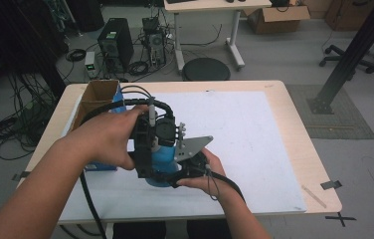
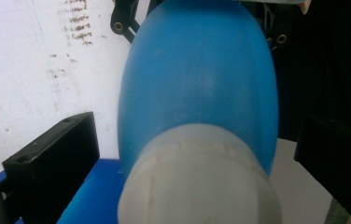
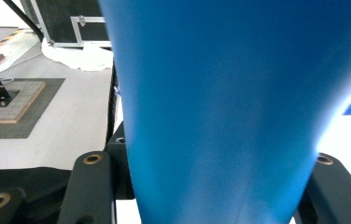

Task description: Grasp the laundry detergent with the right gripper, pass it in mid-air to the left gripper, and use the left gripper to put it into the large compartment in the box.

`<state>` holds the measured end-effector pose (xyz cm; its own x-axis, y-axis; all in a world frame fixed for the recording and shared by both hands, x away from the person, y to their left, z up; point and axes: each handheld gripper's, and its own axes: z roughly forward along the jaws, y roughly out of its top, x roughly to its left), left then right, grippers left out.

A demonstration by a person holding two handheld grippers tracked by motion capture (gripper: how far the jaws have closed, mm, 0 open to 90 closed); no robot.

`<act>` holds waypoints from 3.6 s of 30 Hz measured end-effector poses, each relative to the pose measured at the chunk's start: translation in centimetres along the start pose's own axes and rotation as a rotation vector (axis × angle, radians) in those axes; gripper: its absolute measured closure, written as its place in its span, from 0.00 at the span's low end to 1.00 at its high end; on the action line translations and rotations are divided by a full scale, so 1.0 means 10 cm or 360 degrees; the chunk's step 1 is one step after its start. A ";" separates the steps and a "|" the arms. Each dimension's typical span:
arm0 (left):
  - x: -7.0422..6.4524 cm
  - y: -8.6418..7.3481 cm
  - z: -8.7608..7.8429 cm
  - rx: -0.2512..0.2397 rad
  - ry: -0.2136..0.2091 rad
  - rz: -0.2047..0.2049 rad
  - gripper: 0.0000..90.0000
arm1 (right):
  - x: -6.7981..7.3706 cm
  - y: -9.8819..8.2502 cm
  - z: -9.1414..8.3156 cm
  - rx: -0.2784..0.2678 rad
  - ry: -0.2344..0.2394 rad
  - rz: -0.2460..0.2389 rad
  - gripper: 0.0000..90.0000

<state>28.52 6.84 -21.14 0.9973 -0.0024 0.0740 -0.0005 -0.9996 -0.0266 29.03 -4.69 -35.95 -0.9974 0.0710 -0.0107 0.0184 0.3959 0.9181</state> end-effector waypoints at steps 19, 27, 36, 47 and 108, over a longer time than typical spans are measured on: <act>0.00 -0.01 0.05 0.0003 0.0008 -0.0008 0.01 | 0.01 0.00 0.05 -0.0007 0.0010 -0.0002 0.50; -0.01 -0.01 0.06 0.0003 0.0012 -0.0005 0.05 | 0.02 0.00 0.06 -0.0009 0.0017 -0.0007 0.50; -0.01 -0.01 0.07 0.0013 0.0023 -0.0004 0.08 | 0.02 0.00 0.06 -0.0024 0.0014 -0.0012 0.50; -0.02 -0.01 0.06 0.0005 0.0020 0.0009 0.13 | 0.04 0.01 0.05 -0.0026 0.0013 -0.0018 0.50; -0.10 0.04 -0.02 0.0072 0.0055 0.0062 0.43 | 0.08 0.07 0.06 -0.0068 -0.0001 -0.0053 0.48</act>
<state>27.50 6.47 -20.98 0.9934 -0.0432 0.1066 -0.0353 -0.9966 -0.0750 28.26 -3.82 -35.53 -0.9974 0.0593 -0.0415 -0.0176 0.3584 0.9334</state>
